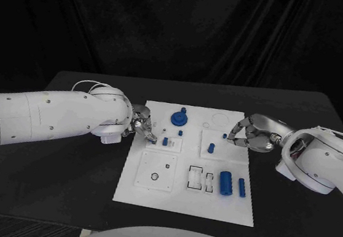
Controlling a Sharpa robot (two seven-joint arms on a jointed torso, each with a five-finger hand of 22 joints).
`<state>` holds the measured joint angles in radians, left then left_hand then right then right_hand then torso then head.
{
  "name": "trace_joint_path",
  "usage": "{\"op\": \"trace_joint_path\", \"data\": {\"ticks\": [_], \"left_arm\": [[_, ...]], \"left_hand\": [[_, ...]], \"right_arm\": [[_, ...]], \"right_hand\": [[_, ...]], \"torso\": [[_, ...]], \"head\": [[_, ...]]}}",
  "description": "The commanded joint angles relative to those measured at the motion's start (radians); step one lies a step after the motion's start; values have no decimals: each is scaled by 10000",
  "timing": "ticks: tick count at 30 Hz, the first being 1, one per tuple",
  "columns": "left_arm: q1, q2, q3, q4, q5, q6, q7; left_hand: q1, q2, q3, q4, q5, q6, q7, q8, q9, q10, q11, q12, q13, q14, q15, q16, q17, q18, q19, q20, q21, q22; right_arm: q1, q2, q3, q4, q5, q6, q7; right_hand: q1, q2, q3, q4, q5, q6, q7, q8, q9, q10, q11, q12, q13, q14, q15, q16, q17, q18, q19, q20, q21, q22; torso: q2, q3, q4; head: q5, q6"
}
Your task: Assemble the parts on the task board
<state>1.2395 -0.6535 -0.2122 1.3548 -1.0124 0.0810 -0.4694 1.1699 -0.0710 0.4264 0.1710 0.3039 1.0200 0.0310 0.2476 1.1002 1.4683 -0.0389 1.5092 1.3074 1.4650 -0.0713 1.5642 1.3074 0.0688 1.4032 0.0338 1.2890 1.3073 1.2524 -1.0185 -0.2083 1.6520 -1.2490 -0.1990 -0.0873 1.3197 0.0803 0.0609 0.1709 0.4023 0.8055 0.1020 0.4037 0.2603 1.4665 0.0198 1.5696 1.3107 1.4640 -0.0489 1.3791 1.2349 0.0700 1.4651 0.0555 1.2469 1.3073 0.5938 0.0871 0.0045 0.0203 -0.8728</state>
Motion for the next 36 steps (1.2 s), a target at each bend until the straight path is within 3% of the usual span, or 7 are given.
{"op": "trace_joint_path", "data": {"ticks": [1,31,35,36], "left_arm": [[-37,34,0,5,-35,49,86],[-125,141,-1,-121,-36,86,10],[-133,156,-1,-131,-36,66,59],[-134,160,-1,-132,-36,64,71]], "left_hand": [[-13,48,-66,-15,65,66,-2,-37,-10,577,42,-18,2094,1057,-63,66,2634,-29,35,24,-20,1756],[41,63,-62,-66,107,45,-10,-58,-17,562,36,-37,2079,1057,-63,66,2634,-27,33,25,-31,1754],[-192,130,-383,108,-650,12,52,-201,-121,546,86,-56,2064,1057,-27,66,2634,-25,18,53,-76,1745],[-474,143,-648,344,-1233,-9,111,-319,-235,539,128,-64,2058,1057,8,66,2634,-25,9,76,-99,1741]], "right_arm": [[-26,-15,7,9,-9,-78,-79],[-35,-11,7,-2,-8,-57,-92],[-40,-1,7,-8,-8,-39,-99],[-40,1,7,-9,-8,-35,-100]], "right_hand": [[106,4,43,10,36,30,-6,-29,14,969,-15,-51,2472,475,-51,-46,-16,-17,127,-30,-48,1721],[118,5,64,-14,48,45,-8,-26,21,968,-17,-53,2469,476,-53,-46,-17,-14,126,-31,-57,1719],[118,5,64,-14,48,45,-8,-26,21,968,-17,-53,2469,476,-53,-46,-17,-14,126,-31,-57,1719],[119,7,67,-16,49,47,-9,-26,22,963,-18,-57,2461,475,-54,-49,-21,-14,125,-31,-59,1718]], "torso": [[-1,2,0],[1,1,2],[0,1,2],[-1,1,3]], "head": [[0,2],[29,2],[44,2],[48,2]]}}
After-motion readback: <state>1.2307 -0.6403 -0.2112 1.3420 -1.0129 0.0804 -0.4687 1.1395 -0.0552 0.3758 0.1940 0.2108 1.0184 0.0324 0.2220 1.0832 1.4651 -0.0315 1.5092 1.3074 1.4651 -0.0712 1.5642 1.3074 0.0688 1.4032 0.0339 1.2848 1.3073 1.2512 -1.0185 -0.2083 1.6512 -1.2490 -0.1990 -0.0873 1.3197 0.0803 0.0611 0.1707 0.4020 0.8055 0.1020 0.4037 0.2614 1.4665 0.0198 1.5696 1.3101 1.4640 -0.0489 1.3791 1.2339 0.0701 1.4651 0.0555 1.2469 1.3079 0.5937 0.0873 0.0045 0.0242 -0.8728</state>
